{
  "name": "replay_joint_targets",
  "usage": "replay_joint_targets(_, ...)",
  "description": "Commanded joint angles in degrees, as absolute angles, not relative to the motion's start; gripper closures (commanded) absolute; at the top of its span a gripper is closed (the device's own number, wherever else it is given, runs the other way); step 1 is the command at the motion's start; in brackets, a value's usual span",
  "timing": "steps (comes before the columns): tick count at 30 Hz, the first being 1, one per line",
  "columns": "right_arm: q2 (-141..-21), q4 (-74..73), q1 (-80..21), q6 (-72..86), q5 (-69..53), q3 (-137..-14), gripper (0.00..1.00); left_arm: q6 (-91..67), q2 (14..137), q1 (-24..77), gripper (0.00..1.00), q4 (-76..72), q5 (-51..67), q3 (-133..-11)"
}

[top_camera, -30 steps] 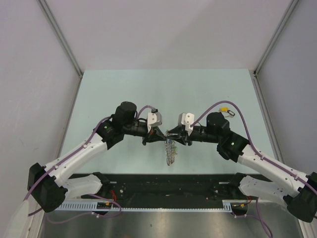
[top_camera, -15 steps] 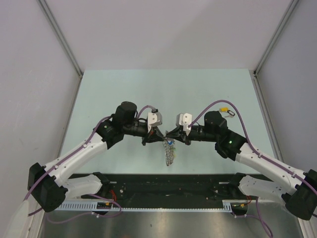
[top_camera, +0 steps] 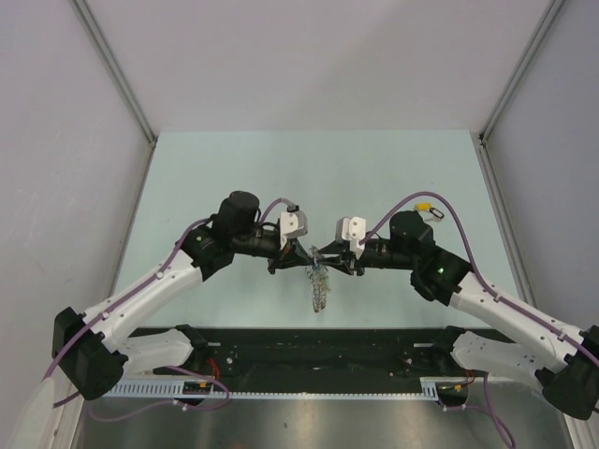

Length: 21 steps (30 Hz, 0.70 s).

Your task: Put the keys on the keyring

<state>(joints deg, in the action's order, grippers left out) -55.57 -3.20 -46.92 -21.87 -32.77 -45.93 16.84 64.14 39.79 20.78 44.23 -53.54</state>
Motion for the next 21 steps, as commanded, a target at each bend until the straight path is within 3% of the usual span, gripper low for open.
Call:
replay_joint_targets(1, -53.7, -3.1, -46.7, -22.3, -32.3, -49.0, 0.68, 18.4, 63.7, 39.9, 1.0, 20.3, 43.7, -57.0)
replay_joint_targets(12, -58.7, -2.7, -47.2, -24.8, -33.3, -52.1, 0.67, 18.5, 63.5, 39.9, 1.0, 20.6, 43.8, -57.0)
replay_joint_targets(21, -59.9, -3.9, -47.8, -26.0, -33.8, -52.8, 0.77, 18.0, 63.7, 39.9, 1.0, 20.6, 44.0, -57.2)
